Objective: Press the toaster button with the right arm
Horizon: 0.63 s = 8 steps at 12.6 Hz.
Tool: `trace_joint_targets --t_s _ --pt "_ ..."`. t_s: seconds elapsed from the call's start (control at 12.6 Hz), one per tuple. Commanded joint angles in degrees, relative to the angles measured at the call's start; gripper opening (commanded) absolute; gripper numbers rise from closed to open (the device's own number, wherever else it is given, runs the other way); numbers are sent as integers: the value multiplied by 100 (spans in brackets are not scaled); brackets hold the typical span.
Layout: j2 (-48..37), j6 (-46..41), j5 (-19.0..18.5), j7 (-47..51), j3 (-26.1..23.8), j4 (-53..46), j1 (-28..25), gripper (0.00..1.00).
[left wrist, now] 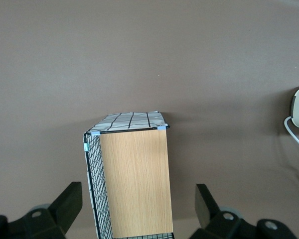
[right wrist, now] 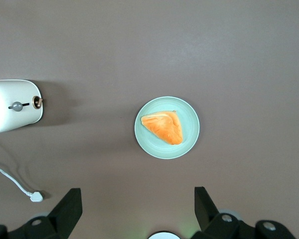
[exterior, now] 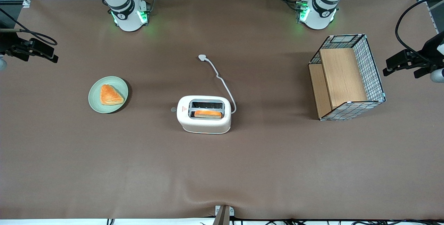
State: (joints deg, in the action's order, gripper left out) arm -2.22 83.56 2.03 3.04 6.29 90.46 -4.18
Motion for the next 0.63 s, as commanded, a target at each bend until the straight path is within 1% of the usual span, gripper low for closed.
trace_joint_targets --t_s 0.0,0.16,0.32,0.56 --pt "12 -225 -19 -32 -23 -37 -13 100" --pt "20 -332 -10 -58 -32 -54 -57 100" --pt "230 -341 60 -50 -40 -290 -83 100" --pt "564 -358 533 -32 -40 -748 -119 100"
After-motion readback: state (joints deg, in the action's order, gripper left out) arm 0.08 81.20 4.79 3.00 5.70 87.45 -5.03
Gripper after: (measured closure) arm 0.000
